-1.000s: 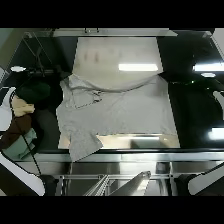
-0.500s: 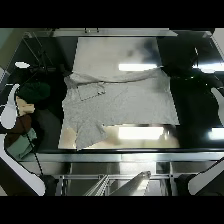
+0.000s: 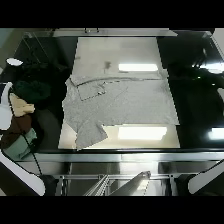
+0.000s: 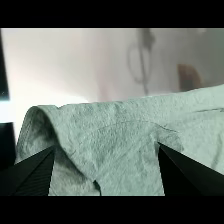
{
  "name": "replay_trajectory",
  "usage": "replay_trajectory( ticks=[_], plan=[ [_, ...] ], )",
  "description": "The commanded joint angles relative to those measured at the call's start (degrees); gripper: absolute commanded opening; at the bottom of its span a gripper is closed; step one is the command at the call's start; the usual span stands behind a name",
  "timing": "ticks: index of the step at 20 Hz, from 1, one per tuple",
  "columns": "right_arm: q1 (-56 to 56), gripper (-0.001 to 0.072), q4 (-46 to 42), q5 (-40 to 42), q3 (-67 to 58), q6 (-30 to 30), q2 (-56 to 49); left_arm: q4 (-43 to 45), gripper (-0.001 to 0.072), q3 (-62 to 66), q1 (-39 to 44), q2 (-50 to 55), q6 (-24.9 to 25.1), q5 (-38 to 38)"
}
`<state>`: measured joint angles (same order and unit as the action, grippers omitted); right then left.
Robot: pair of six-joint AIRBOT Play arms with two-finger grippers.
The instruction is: Fold the shirts.
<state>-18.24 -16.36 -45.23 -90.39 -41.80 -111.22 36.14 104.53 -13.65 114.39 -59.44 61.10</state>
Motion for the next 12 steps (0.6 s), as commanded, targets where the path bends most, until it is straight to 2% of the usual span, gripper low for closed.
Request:
replay_trajectory(
  ticks=[1,2,3,4,6,7,8,12],
  plan=[
    [-6.91,0.0379,-8.74,-7.43,-0.20,-5.07,3.93,3.02,0.0708,4.72,-4.28,-0.28,-8.44,13.05],
    [-9.29,0.0368,-14.21,-11.32,-0.20,-9.07,5.46,6.10,0.0707,6.16,-5.25,-0.31,-11.13,18.21],
    [-11.63,0.0269,-18.82,-16.17,-0.20,-11.78,6.84,9.88,0.0707,7.34,-5.70,-0.31,-14.01,23.93],
    [-13.33,0.0229,-22.43,-21.18,-0.17,-12.68,7.80,12.87,0.0707,7.61,-5.66,-0.35,-15.82,28.61],
    [-15.23,0.0233,-30.27,-30.49,1.03,-15.15,8.63,15.52,0.0708,3.54,-4.35,-1.44,-18.10,34.21],
    [-15.43,0.0286,-33.97,-34.14,3.02,-15.54,8.63,15.34,0.0707,-1.46,-3.02,-2.97,-18.10,34.47],
    [-15.39,0.0368,-36.20,-35.82,6.14,-15.93,8.63,15.39,0.0708,-7.48,-1.46,-5.03,-17.70,33.79],
    [-14.27,0.0381,-33.77,-36.35,18.16,-15.45,8.44,15.41,0.0707,-33.35,5.01,-14.53,-13.35,27.28]
  ],
)
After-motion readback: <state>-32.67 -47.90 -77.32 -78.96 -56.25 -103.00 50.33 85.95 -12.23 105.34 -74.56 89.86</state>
